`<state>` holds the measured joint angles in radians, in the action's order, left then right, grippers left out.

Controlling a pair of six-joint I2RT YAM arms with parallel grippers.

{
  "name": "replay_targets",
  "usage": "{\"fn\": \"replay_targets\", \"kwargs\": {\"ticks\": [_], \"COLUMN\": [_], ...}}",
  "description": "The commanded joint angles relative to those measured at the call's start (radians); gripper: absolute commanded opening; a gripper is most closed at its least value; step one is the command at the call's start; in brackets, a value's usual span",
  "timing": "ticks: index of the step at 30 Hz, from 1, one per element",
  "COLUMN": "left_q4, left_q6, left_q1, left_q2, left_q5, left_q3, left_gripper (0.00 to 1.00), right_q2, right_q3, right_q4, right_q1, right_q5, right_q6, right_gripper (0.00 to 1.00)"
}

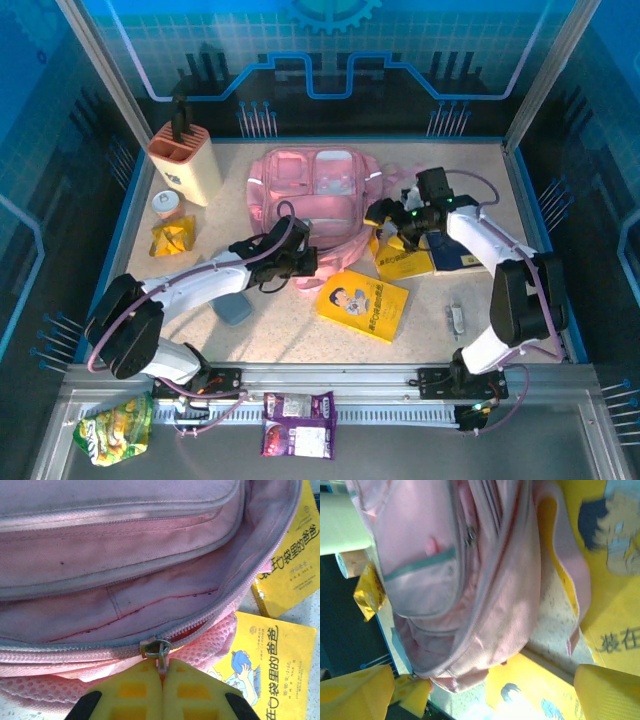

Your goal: Pack the student bag

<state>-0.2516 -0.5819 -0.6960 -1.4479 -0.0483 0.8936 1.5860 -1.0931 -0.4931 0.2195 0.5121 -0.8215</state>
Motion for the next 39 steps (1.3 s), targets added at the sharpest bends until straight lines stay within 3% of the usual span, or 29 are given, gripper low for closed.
{"fn": "replay_targets", "kwargs": {"ticks": [1, 8, 16, 23, 26, 33, 36, 39], "left_q4": [0.089, 0.117, 0.089, 0.023, -0.082, -0.308, -0.345, -0.276], "left_q6": [-0.026, -0.021, 0.006, 0.037, 0.072, 0.089, 0.074, 0.064], "left_q1": [-0.017, -0.032, -0.035, -0.035, -0.034, 0.009, 0.036, 0.036], "left_q2": [-0.005, -0.025, -0.013, 0.027, 0.062, 0.158, 0.173, 0.161], "left_q5": [0.036, 0.06, 0.05, 0.045, 0.003, -0.173, -0.148, -0.062], "left_q3": [0.025, 0.046, 0.059, 0.041, 0.031, -0.046, -0.042, -0.019], "left_gripper": [0.0, 0.0, 0.0, 0.0, 0.0, 0.0, 0.0, 0.0], "right_q2": [0.0, 0.055, 0.114, 0.137, 0.128, 0.183, 0.212, 0.268], "right_q3": [0.058, 0.087, 0.067, 0.027, -0.003, -0.172, -0.225, -0.315], "right_q4": [0.11, 0.335, 0.35, 0.286, 0.257, 0.091, 0.069, -0.006], "right_q1": [0.058, 0.182, 0.241, 0.213, 0.177, 0.07, 0.063, 0.067], "right_q5": [0.047, -0.059, -0.16, -0.166, -0.137, -0.059, -0.062, -0.071], "right_q6": [-0.118, -0.34, -0.392, -0.308, -0.226, 0.015, 0.06, 0.096], "right_gripper": [0.94, 0.87, 0.59, 0.13, 0.0, 0.0, 0.0, 0.04]}}
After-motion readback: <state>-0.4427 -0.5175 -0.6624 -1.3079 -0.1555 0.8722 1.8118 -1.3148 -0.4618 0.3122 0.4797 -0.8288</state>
